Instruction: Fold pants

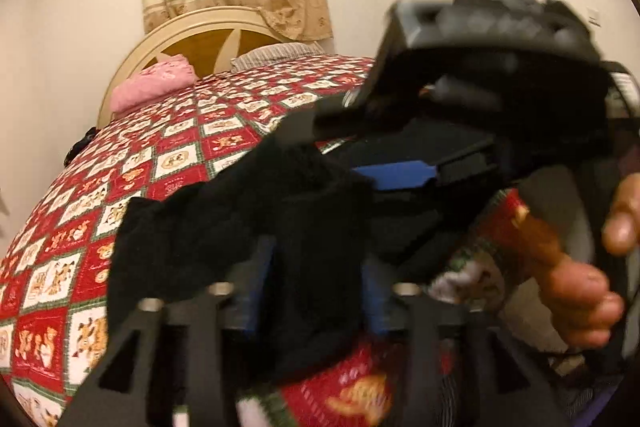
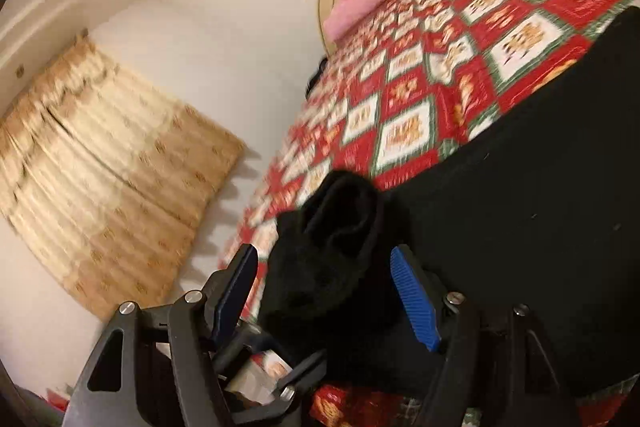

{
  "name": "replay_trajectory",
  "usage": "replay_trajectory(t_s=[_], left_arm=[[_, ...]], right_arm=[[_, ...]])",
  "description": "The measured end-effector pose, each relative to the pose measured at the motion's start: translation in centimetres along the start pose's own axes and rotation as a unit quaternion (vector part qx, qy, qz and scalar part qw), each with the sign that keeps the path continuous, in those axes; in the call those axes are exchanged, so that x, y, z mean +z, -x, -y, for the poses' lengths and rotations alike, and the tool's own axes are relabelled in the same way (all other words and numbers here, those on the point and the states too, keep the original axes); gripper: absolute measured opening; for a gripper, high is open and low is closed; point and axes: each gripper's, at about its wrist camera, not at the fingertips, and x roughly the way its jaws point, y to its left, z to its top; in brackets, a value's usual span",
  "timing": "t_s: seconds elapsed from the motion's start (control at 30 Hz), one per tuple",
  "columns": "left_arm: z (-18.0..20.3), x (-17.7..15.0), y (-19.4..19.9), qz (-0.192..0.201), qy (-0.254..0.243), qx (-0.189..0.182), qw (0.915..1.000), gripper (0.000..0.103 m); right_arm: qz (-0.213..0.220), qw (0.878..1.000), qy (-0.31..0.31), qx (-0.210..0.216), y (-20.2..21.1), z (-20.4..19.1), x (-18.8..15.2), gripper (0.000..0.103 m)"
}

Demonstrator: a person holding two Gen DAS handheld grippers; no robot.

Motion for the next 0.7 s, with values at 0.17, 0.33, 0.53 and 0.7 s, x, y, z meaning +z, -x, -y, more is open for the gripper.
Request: replay_trajectory(t_s=[0.17,0.33,0.53,0.7], left_arm=[[-3.1,-1.2,3.5,0.008,0.026,0.024,0.9994,0.072],[-9.2,-1.8,6.1,0.011,0.132,0.073,0.9885,0.078],[-14.5,-2.3,5.7,-0.01,0.255,0.109,0.9608,0.081],[-15.5,-2.6,4.4,-0.014,0.29,0.106,0.9512,0.081]], right_arm=[[-0.014,0.999,0.028,-0.038,-1.0,-0.5,-0.3,0.068],[-0.028,0.988,0.091,-0.125,-1.9,-1.2,-1.2,0.034],[-0.016,0.972,0.177,-0.153,-0.6,-4.2,-1.0,0.015],[0.026,0.948,0.272,-0.162,4.3,-7.4,1.3,0.015]])
